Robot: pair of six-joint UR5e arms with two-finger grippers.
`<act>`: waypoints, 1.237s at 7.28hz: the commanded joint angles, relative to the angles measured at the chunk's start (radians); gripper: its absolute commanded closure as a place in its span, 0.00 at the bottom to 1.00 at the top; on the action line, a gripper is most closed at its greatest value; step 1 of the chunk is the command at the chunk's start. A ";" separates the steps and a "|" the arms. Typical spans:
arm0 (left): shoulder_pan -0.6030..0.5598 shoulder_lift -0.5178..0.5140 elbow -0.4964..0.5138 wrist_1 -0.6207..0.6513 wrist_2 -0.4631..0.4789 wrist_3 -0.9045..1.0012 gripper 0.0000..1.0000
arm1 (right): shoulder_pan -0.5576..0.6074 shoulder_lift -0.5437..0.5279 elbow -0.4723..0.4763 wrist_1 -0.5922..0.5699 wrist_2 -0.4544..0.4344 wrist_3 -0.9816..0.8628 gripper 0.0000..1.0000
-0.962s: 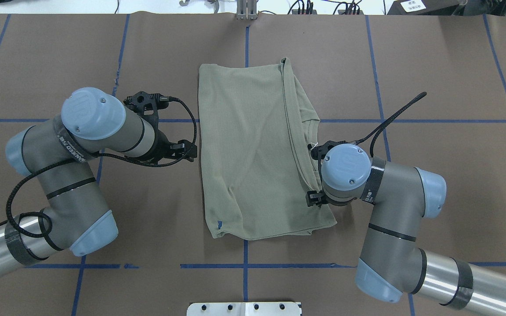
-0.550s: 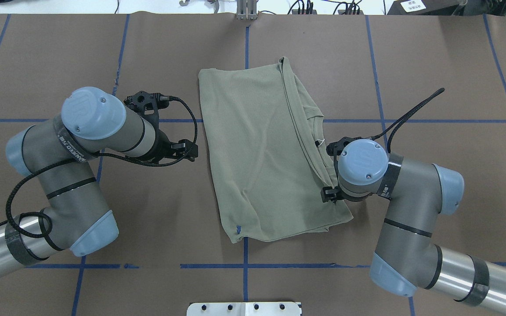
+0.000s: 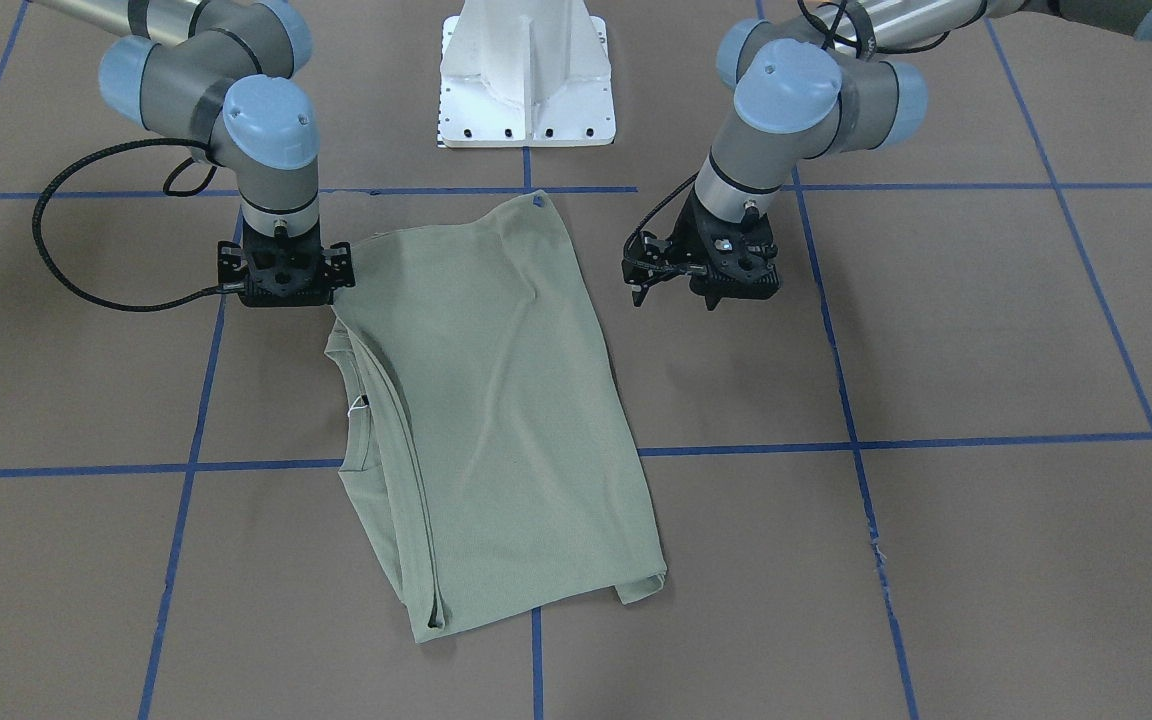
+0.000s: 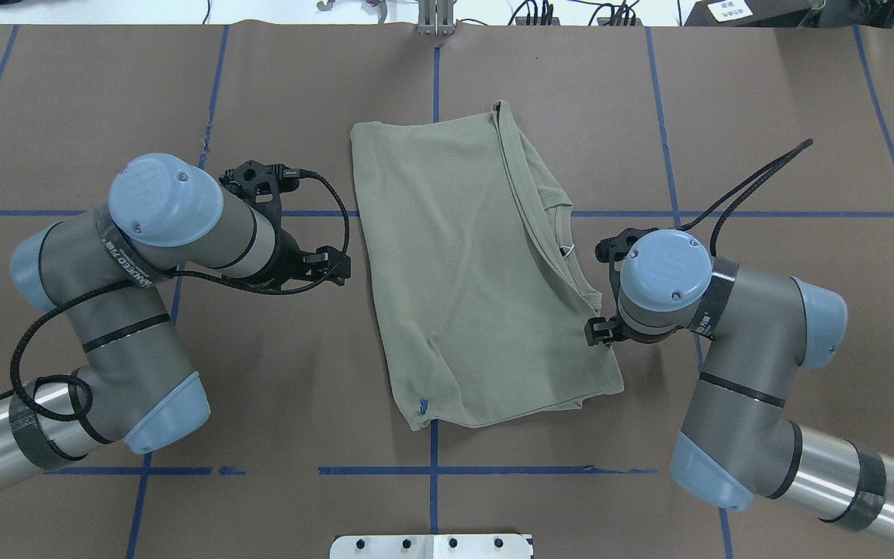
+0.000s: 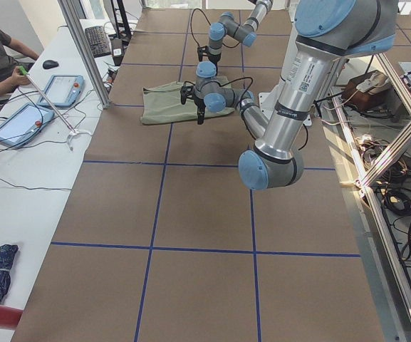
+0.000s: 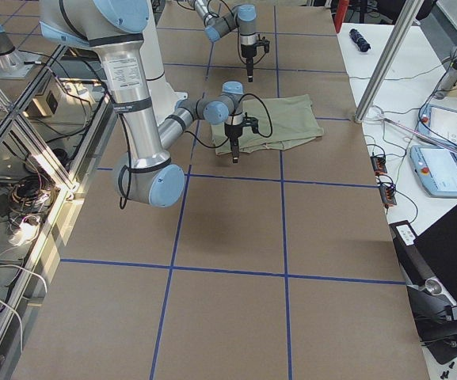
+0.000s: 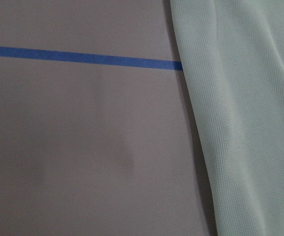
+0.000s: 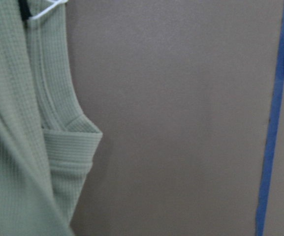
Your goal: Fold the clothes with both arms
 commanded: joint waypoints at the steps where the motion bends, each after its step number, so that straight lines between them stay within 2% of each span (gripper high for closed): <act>1: 0.000 0.000 -0.009 0.000 0.000 -0.001 0.00 | 0.060 -0.008 -0.001 -0.001 0.015 -0.069 0.00; 3: -0.006 0.007 -0.056 0.005 0.003 0.002 0.00 | 0.113 0.099 -0.029 -0.002 0.066 -0.095 0.00; 5: -0.009 0.006 -0.069 0.005 0.009 0.005 0.00 | 0.108 0.281 -0.192 0.008 0.069 -0.094 0.00; 6: -0.009 0.006 -0.075 0.005 0.009 0.005 0.00 | 0.107 0.326 -0.248 0.010 0.072 -0.092 0.00; 7: -0.011 0.006 -0.084 0.005 0.009 0.005 0.00 | 0.104 0.354 -0.286 0.010 0.074 -0.092 0.00; 9: -0.011 0.007 -0.094 0.006 0.009 0.004 0.00 | 0.087 0.338 -0.290 0.009 0.118 -0.095 0.00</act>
